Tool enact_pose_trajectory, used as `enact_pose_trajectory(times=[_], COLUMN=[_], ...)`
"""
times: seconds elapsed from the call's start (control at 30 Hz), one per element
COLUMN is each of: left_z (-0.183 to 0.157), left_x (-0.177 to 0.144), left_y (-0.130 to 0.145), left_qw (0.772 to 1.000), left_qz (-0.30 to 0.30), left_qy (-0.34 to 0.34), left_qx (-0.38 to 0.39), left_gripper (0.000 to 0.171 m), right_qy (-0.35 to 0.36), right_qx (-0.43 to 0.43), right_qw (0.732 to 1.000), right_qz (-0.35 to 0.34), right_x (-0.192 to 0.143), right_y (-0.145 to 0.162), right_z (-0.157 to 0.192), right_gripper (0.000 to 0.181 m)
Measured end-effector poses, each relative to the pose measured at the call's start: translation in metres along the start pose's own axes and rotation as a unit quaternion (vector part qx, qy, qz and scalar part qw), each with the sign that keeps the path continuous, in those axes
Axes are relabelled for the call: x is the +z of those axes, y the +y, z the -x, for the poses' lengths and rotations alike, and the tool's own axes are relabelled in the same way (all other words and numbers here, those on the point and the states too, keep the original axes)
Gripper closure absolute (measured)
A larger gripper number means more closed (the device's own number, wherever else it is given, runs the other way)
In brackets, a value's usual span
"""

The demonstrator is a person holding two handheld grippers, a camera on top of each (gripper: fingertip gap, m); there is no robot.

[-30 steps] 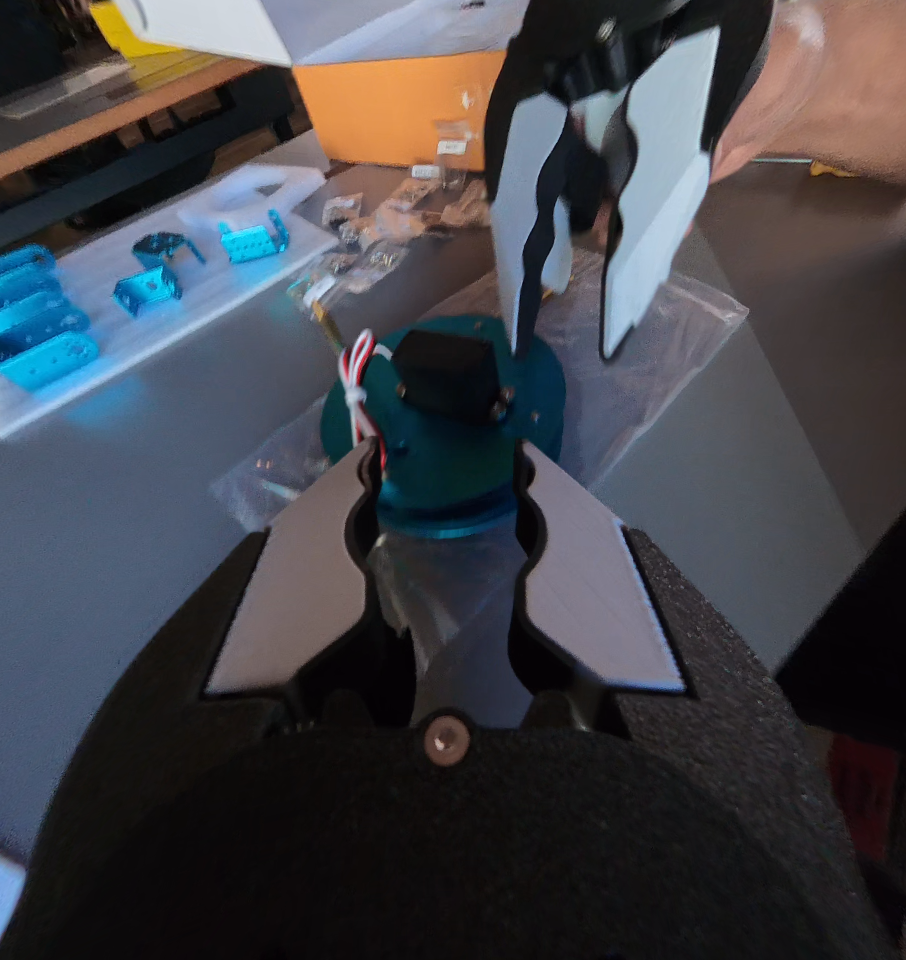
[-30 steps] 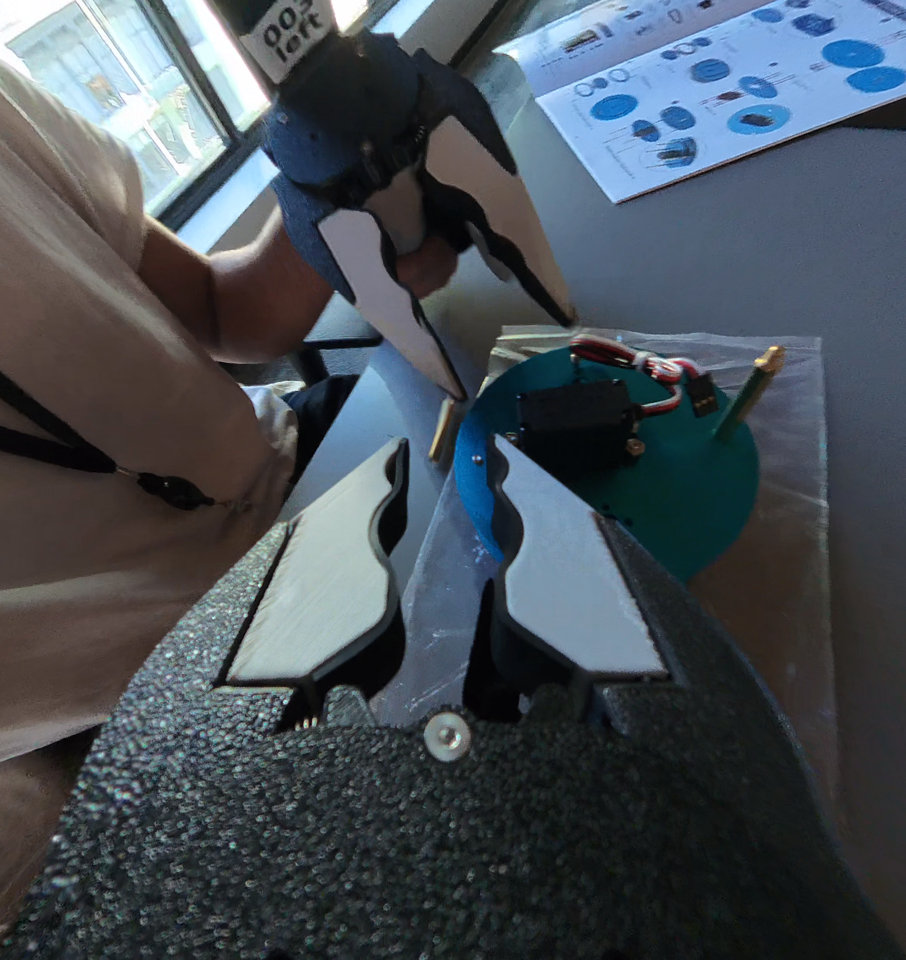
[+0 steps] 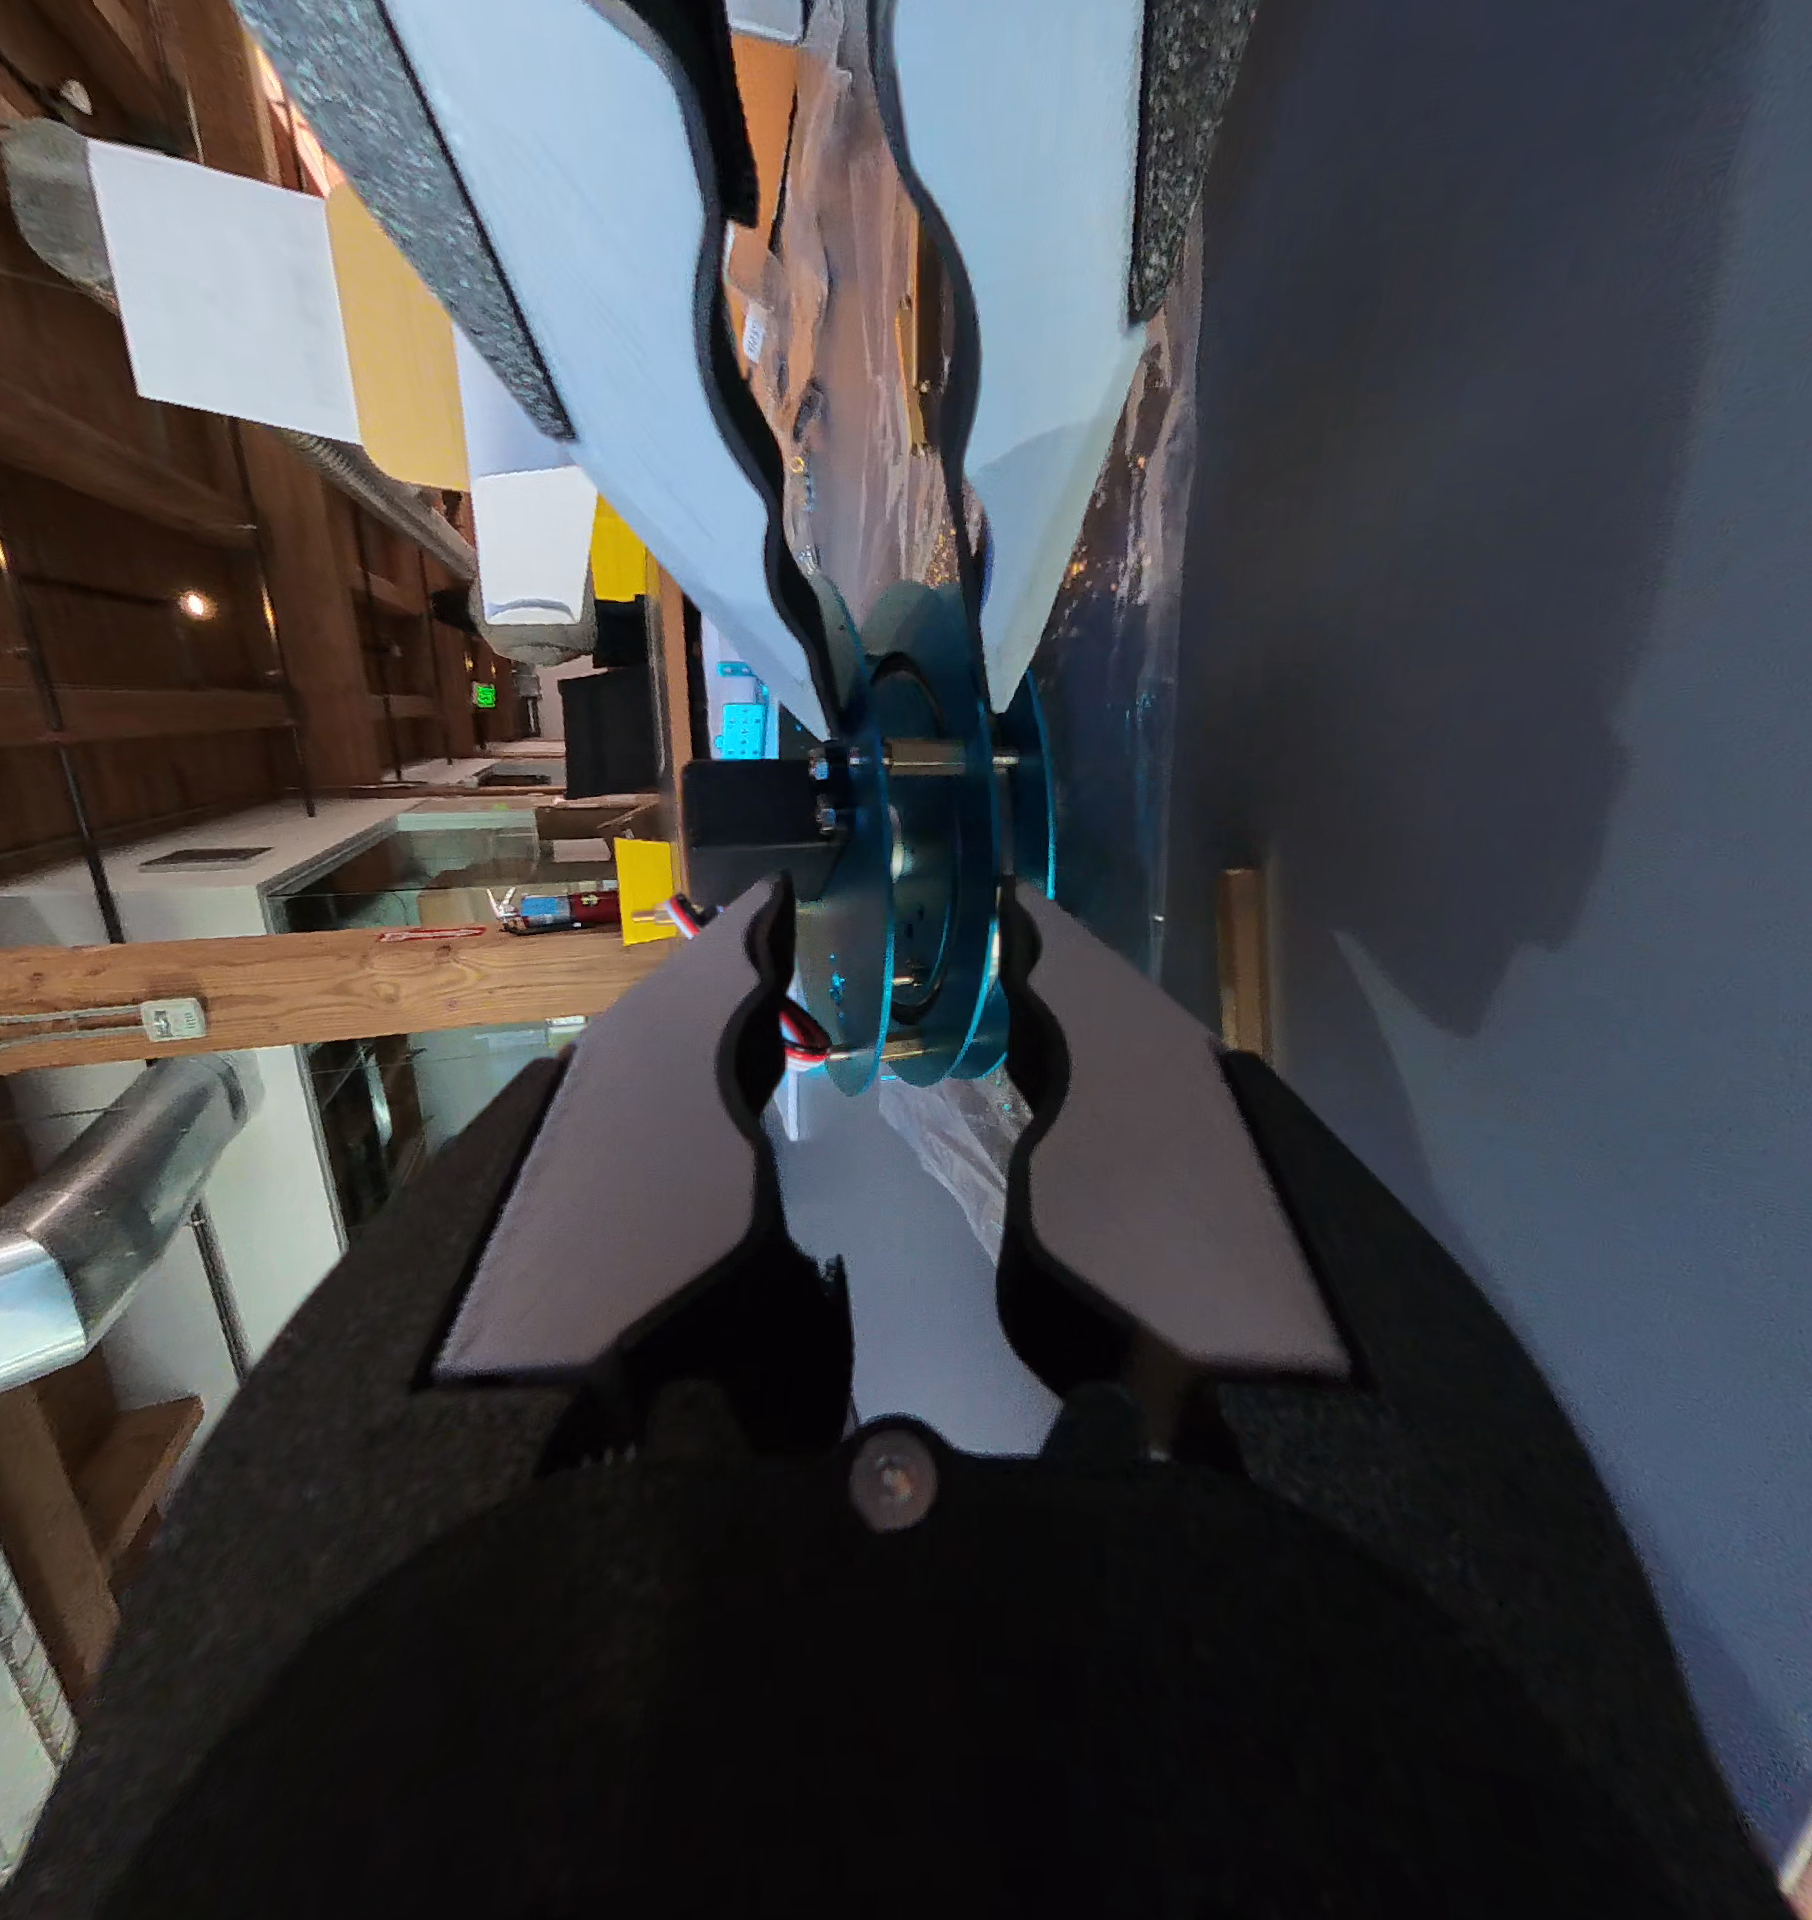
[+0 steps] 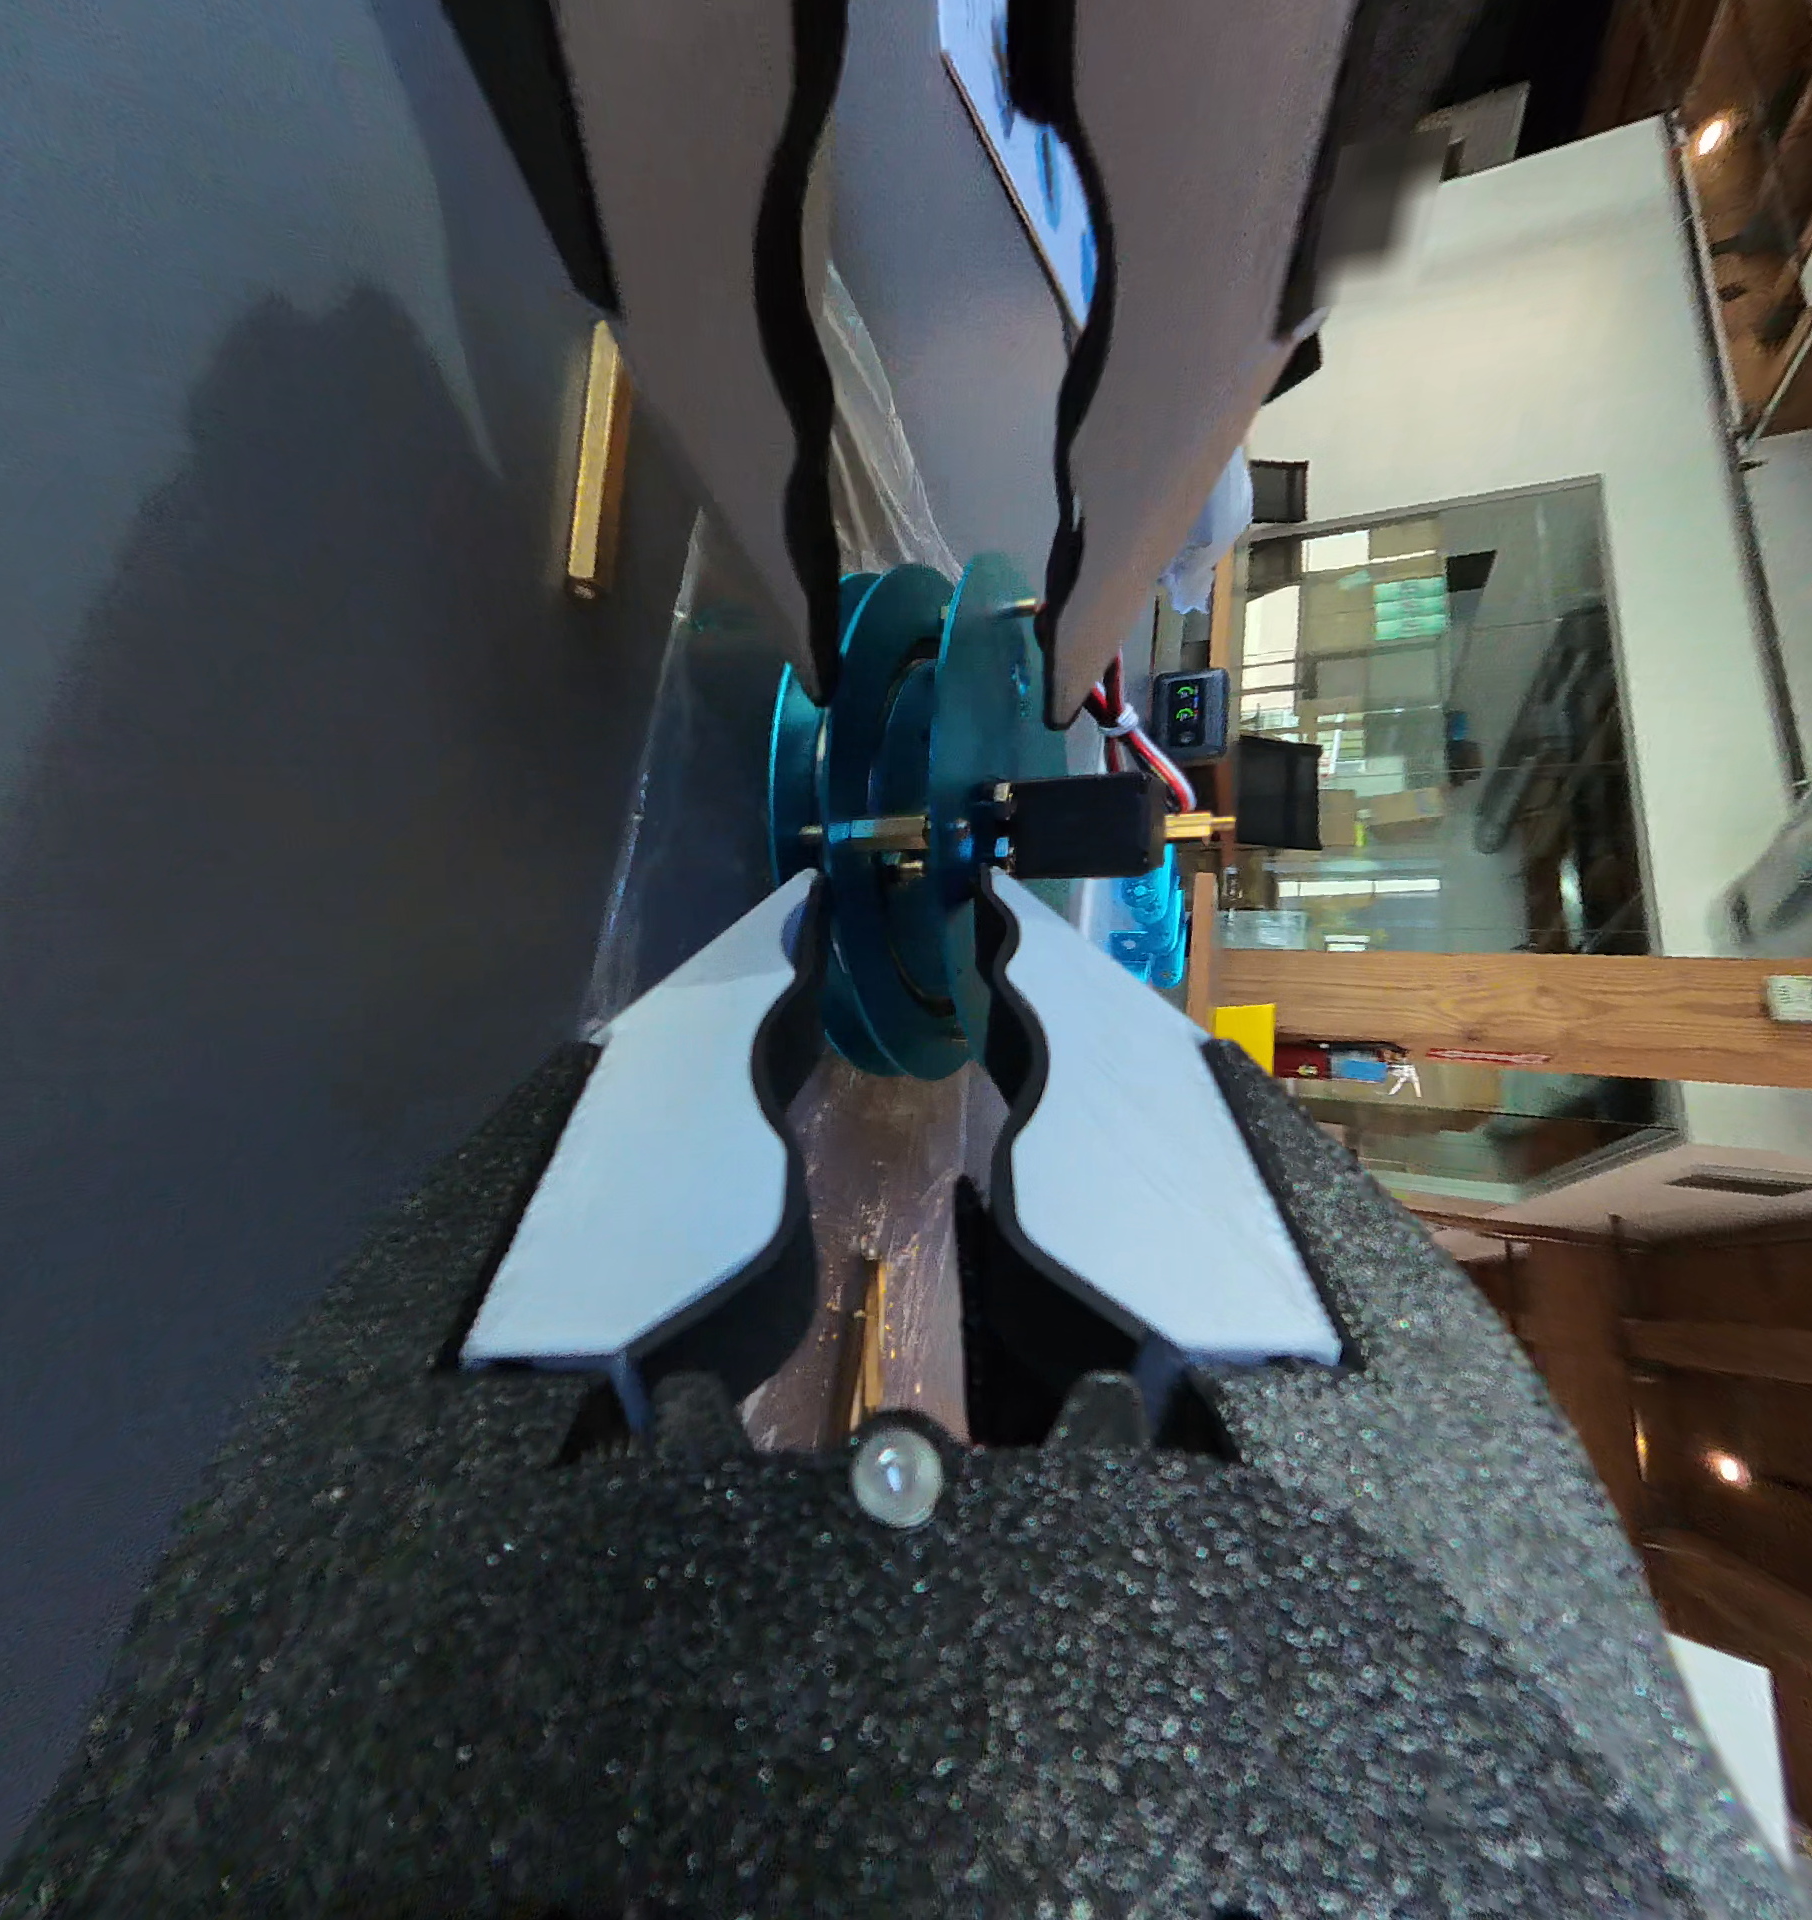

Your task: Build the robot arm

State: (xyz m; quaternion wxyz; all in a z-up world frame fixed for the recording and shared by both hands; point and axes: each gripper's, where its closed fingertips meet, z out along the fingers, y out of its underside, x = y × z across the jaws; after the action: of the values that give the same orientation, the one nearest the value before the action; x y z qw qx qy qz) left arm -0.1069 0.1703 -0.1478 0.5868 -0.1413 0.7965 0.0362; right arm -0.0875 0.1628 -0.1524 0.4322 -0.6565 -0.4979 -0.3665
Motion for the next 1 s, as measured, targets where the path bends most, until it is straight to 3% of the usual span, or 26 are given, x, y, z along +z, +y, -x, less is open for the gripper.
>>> enact_pose_trajectory(times=[0.27,0.8,1.0], left_z=[-0.004,-0.004,-0.003], left_x=[0.015,0.018,0.020], left_y=[-0.002,0.000,-0.002], left_qw=[1.000,1.000,1.000], left_qz=[0.001,0.010,0.004], left_qy=[0.004,0.009,0.007], left_qx=[-0.009,0.019,-0.013], left_gripper=[0.145,0.149,0.148], right_qy=[0.047,0.040,0.042], right_qx=[-0.061,-0.056,-0.061], right_qw=[0.996,0.997,0.996], right_qz=[0.036,0.038,0.039], right_x=[0.007,0.008,0.007], right_y=[0.006,0.006,0.009], right_z=[-0.004,-0.005,-0.005], right_gripper=[0.157,0.160,0.160])
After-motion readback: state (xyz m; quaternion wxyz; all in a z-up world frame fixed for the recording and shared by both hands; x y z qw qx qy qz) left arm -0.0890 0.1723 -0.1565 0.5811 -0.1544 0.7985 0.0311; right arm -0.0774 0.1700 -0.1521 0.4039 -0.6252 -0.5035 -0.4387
